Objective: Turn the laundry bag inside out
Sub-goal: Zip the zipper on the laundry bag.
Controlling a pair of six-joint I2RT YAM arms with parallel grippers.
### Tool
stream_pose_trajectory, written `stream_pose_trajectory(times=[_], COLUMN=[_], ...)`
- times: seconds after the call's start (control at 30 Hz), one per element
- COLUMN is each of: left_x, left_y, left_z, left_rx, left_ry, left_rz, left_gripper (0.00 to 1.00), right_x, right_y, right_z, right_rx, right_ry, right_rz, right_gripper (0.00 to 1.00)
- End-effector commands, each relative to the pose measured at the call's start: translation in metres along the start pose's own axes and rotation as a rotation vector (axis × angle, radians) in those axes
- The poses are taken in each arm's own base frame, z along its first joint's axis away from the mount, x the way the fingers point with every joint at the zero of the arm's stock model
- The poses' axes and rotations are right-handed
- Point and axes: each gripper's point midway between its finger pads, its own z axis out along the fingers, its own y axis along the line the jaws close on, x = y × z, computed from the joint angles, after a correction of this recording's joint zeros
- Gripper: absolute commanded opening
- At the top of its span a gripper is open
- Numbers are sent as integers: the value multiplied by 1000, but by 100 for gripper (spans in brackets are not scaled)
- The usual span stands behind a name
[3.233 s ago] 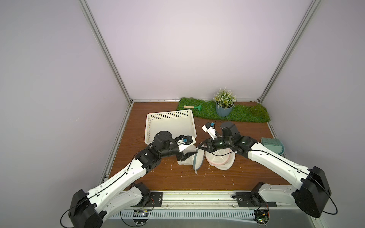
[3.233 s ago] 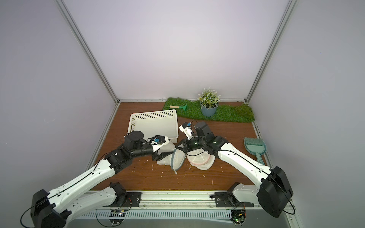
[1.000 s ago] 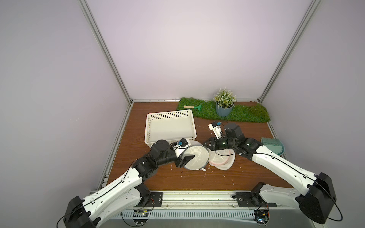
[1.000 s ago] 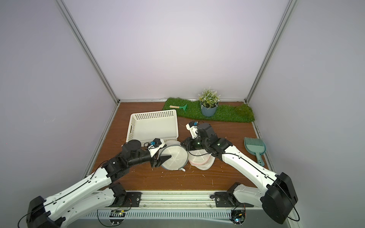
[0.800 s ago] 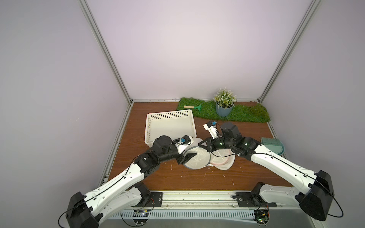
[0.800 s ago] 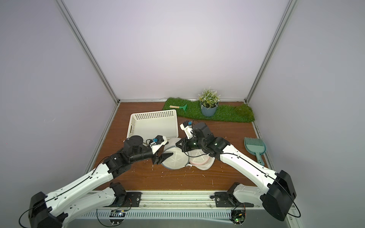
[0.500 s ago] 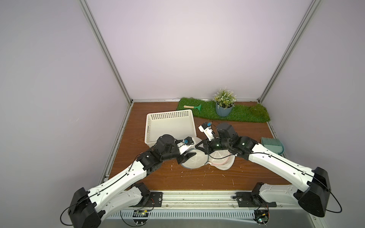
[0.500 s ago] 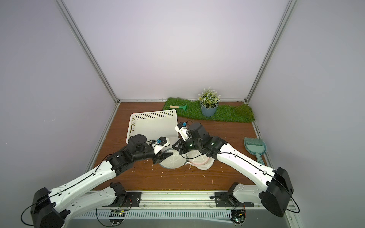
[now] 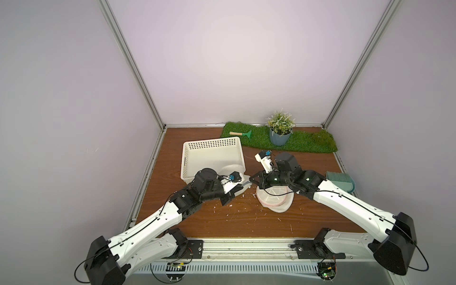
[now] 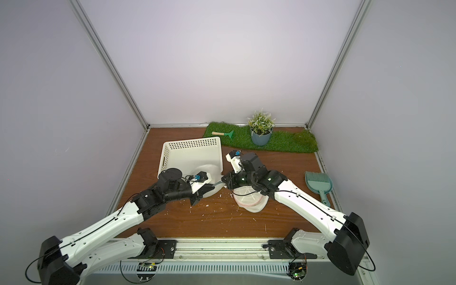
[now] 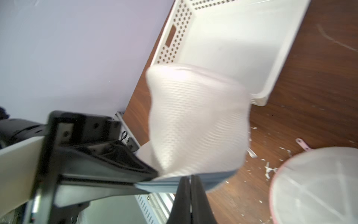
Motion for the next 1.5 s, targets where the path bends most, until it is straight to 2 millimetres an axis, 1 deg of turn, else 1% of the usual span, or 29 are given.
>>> stream_pose_trajectory(times=[0.0, 0.03, 0.1, 0.13, 0.17, 0.2, 0.23, 0.3, 0.37, 0.43, 0.6, 0.67, 0.73, 0.8, 0.93, 1.07, 1.13, 1.23, 1.37, 1.4, 1.47], left_x=[-12, -15, -23, -27, -29, -28, -24, -14, -9, -8, -14, -12, -7, -2, 3, 4, 6, 13, 23, 25, 26], left_y=[-6, -4, -1, -1, 0, -1, 0, 0, 0, -1, -8, -9, -7, -3, 4, 9, 9, -1, -11, -13, -12], left_z=[-10, -13, -20, -23, -25, -25, -23, -18, -15, -12, -3, 2, 7, 10, 12, 6, 6, 9, 12, 13, 13], left_rx=[1, -20, -53, -58, -61, -59, -60, -60, -52, -39, 35, 51, 45, 27, 6, 25, 49, 121, 183, 191, 189], left_ry=[-87, -118, -188, -226, -250, -255, -242, -196, -161, -129, -105, -91, -65, -39, 3, 2, 4, 27, 42, 44, 46], left_rz=[-18, -28, -51, -70, -84, -101, -115, -131, -124, -111, -97, -95, -86, -71, -32, -5, -6, -6, -21, -21, -19], left_gripper=[1, 1, 1, 1, 2, 9, 23, 35, 50, 58, 65, 66, 66, 65, 65, 64, 64, 61, 53, 50, 37], right_x=[-7, -2, 7, 9, 10, 10, 7, 3, 0, -2, -1, 1, 5, 10, 18, 23, 24, 22, 20, 20, 19], right_y=[-37, -45, -52, -53, -47, -44, -41, -36, -31, -23, -1, 10, 21, 28, 35, 43, 48, 54, 57, 58, 58], right_z=[-15, -15, -13, -12, -11, -10, -11, -12, -13, -13, -8, -5, -2, 0, 2, 2, 3, 2, 2, 2, 2], right_rx=[81, 88, 87, 83, 51, 34, 23, 13, 5, -6, -35, -55, -74, -86, -98, -117, -130, -143, -149, -153, -151], right_ry=[-82, -74, -57, -57, -45, -43, -46, -44, -34, -16, 19, 35, 55, 74, 103, 120, 124, 114, 107, 106, 104], right_rz=[90, 106, 125, 129, 131, 133, 127, 110, 91, 67, 16, -10, -47, -80, -139, -177, -190, -201, -203, -205, -202], right_gripper=[0, 0, 0, 0, 0, 0, 0, 0, 0, 0, 0, 0, 0, 0, 0, 0, 0, 0, 0, 0, 0])
